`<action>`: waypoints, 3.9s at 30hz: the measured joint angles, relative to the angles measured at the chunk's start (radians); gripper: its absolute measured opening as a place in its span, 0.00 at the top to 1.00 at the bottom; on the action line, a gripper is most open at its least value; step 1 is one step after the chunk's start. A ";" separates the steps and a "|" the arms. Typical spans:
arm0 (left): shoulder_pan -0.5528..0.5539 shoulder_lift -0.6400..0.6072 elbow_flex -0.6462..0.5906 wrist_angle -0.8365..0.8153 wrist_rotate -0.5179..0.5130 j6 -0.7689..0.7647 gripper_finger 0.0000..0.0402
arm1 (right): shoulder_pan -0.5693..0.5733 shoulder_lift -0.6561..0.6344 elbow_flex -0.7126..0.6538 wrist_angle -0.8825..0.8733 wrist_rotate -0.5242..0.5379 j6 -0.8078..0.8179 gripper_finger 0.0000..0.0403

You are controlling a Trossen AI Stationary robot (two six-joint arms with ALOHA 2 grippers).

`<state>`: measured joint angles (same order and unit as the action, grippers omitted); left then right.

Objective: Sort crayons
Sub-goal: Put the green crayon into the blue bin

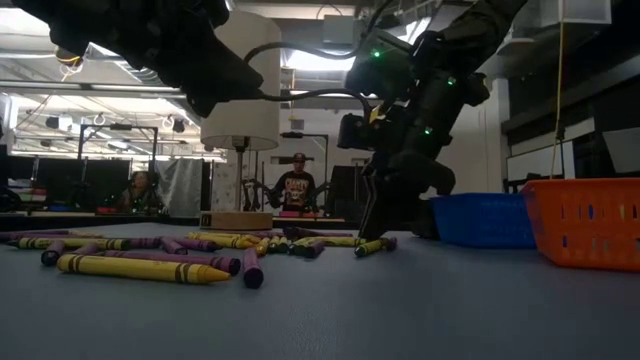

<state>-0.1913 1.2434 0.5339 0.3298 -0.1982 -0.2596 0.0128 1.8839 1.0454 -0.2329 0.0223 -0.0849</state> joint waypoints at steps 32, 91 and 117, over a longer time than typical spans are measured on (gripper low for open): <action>0.000 0.000 0.000 -0.001 0.000 0.000 0.73 | 0.000 0.002 0.474 -0.883 -0.007 0.001 0.93; 0.000 0.000 0.001 -0.007 0.001 0.000 0.73 | 0.001 -0.157 0.384 -1.330 0.091 0.189 0.93; 0.000 0.000 0.001 -0.007 0.001 0.000 0.73 | 0.000 -0.211 0.116 -0.830 0.037 0.059 0.93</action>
<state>-0.1913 1.2438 0.5346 0.3229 -0.1974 -0.2596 0.0124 1.6726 1.1618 -1.0625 0.0593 -0.0258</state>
